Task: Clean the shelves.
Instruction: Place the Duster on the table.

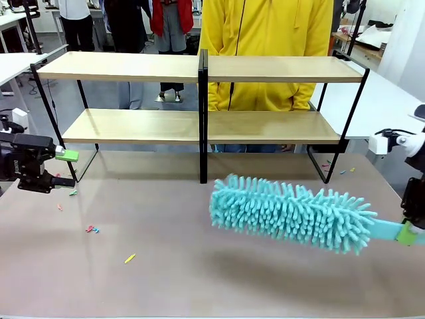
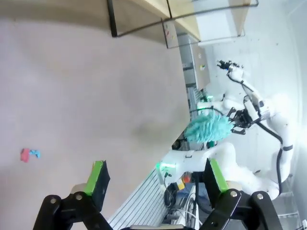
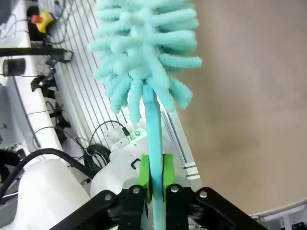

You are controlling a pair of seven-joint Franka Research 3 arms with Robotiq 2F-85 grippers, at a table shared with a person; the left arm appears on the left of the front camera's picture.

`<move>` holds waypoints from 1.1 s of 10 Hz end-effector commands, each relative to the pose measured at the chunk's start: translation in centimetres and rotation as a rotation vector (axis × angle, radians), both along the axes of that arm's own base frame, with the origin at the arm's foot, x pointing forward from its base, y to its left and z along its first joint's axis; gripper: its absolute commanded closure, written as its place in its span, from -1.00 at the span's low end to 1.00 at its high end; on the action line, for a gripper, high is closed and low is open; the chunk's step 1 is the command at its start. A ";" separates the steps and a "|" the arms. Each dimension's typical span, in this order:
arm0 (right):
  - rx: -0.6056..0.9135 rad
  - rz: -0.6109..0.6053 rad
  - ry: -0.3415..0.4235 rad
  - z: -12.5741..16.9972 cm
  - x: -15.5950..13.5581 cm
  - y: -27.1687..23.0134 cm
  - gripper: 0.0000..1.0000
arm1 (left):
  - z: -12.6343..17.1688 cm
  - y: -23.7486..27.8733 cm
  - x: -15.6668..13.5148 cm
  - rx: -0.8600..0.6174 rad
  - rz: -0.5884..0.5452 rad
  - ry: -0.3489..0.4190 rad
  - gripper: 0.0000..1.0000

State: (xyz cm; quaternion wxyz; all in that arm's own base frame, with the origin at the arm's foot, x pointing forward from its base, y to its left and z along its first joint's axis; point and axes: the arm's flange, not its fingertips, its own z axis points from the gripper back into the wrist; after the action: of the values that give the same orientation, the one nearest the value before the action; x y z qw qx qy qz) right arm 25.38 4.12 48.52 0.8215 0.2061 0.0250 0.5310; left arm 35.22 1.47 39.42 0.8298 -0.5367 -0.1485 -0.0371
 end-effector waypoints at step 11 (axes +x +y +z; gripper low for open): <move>0.040 0.009 0.043 -11.7 11.4 -2.0 -1.00 | 0.4 -1.4 -0.3 0.073 -0.063 -0.007 -1.00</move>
State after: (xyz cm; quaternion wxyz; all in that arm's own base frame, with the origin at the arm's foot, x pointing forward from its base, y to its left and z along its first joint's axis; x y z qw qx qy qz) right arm 36.25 2.75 36.95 0.7956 0.2365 0.0805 0.5519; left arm 35.04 -0.14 39.58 0.8439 -0.5151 -0.1326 -0.0704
